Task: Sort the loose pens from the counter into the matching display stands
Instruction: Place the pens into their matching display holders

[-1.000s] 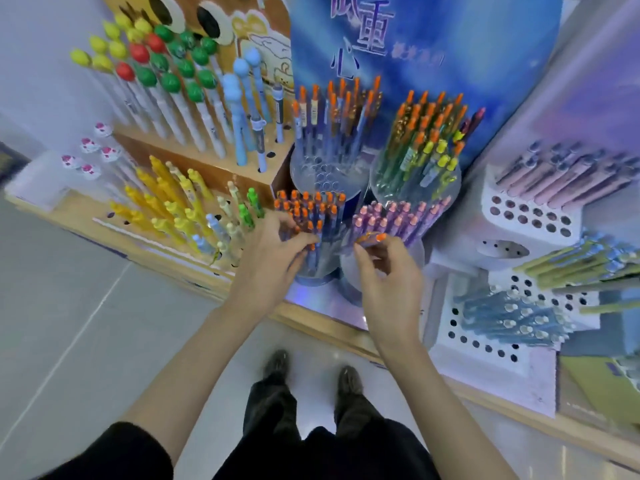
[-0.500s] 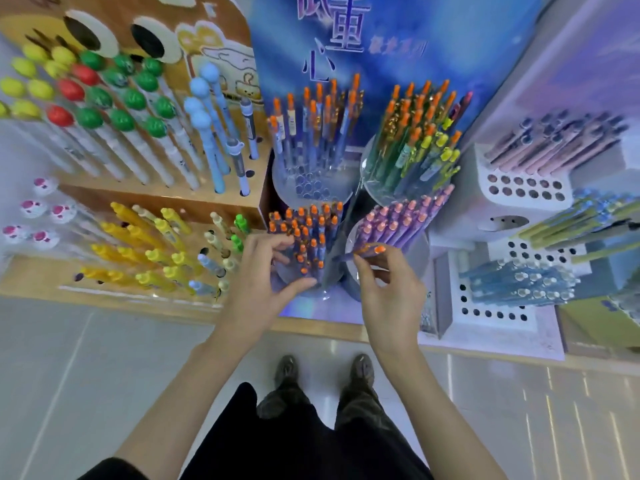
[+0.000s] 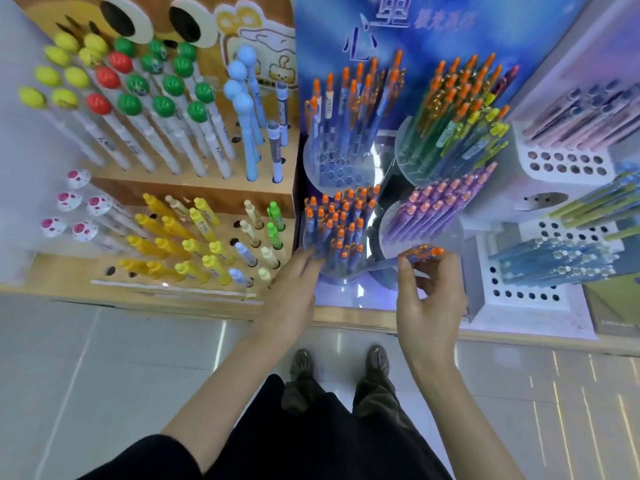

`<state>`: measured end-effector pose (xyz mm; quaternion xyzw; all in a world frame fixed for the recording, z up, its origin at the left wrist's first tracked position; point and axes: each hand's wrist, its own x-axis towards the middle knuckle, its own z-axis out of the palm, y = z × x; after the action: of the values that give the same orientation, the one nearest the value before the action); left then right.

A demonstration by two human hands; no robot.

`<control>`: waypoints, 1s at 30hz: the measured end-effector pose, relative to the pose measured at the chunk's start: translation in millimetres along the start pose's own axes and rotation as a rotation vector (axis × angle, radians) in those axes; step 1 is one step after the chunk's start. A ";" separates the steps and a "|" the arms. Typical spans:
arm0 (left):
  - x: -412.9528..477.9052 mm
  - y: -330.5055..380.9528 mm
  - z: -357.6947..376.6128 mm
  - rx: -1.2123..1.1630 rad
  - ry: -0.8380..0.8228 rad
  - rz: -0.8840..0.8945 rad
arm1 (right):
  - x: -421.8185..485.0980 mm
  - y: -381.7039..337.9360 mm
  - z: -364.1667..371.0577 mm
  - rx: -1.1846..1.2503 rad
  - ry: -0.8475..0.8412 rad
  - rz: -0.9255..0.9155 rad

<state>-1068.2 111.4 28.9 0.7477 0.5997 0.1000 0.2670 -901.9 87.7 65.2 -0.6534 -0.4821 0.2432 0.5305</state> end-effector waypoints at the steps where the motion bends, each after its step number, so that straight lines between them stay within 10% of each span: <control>1: 0.2 -1.4 4.5 0.138 -0.029 0.036 | -2.8 0.6 0.1 0.005 0.010 0.010; 9: -4.9 4.3 26.9 0.469 -0.104 -0.087 | -6.1 -2.8 0.5 -0.012 0.083 0.014; 30: -16.2 -4.8 -16.9 -0.180 0.112 0.035 | -30.4 -9.2 60.8 -0.166 0.075 -0.146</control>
<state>-1084.5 101.4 43.3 0.7244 0.5891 0.1997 0.2973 -968.5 88.3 48.5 -0.6669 -0.5268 0.1384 0.5085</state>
